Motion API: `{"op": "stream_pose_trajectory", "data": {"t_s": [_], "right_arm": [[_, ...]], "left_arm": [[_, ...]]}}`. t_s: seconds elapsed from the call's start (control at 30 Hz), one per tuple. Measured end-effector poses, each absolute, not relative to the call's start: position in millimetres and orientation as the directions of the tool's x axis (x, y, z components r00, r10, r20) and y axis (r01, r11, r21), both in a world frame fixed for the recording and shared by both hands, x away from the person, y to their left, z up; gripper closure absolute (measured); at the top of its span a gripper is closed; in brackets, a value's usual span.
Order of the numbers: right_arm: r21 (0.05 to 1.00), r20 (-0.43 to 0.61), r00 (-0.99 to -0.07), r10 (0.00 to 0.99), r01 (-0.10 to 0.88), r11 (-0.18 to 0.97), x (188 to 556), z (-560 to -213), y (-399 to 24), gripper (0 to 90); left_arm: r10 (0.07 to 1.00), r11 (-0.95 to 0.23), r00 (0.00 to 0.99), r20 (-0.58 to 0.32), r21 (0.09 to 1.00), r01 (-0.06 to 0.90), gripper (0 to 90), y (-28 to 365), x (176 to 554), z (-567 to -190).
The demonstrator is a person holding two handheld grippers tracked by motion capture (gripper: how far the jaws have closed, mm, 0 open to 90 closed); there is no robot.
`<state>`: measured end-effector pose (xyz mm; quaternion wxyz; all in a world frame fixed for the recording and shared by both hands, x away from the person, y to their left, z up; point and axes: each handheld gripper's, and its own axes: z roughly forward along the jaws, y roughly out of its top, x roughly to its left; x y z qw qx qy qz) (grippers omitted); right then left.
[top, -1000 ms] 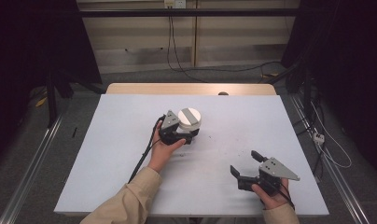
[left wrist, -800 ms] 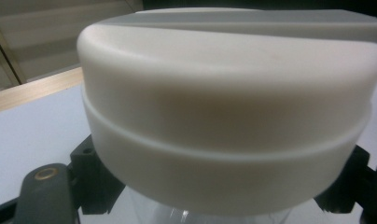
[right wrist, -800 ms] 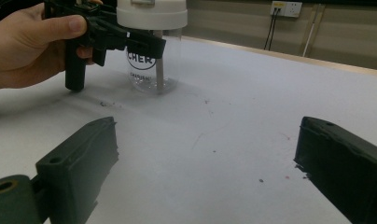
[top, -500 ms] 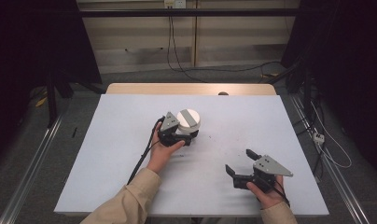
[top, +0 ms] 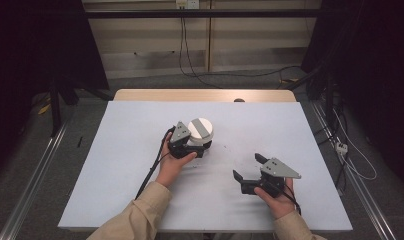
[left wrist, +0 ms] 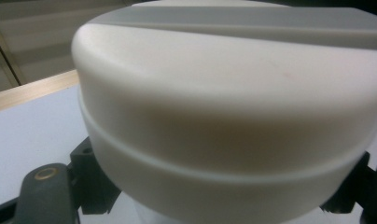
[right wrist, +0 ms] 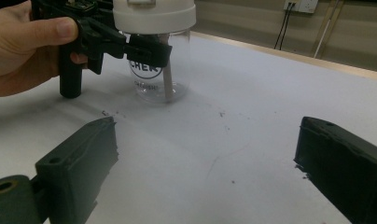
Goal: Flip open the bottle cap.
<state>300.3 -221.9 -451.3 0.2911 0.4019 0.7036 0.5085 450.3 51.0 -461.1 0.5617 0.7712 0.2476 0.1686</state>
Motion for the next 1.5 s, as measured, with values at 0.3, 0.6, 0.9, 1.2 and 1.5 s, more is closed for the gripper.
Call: {"op": "stream_pose_trajectory", "data": {"t_s": [0.3, 0.6, 0.9, 1.2, 1.5], "right_arm": [[0.950, 0.005, -0.516, 0.856, 0.270, 0.158, 319, -443, -199, 7.9], [0.949, 0.022, -0.520, 0.854, 0.281, 0.146, 331, -438, -186, 7.7], [0.945, 0.020, -0.537, 0.843, 0.285, 0.159, 332, -436, -178, 6.5], [0.947, 0.038, -0.536, 0.843, 0.288, 0.140, 338, -430, -172, 10.1], [0.940, 0.050, -0.544, 0.838, 0.309, 0.144, 345, -430, -167, 15.8]], "left_arm": [[0.571, -0.250, 0.821, -0.016, 0.949, 0.192, 18.4, 51, 450, -461], [0.572, -0.249, 0.820, -0.019, 0.948, 0.196, 18.4, 50, 451, -461], [0.576, -0.257, 0.817, -0.011, 0.947, 0.194, 18.4, 50, 451, -461], [0.571, -0.253, 0.820, -0.021, 0.946, 0.201, 18.5, 50, 451, -462], [0.571, -0.255, 0.821, -0.022, 0.945, 0.203, 18.4, 49, 451, -462]]}}
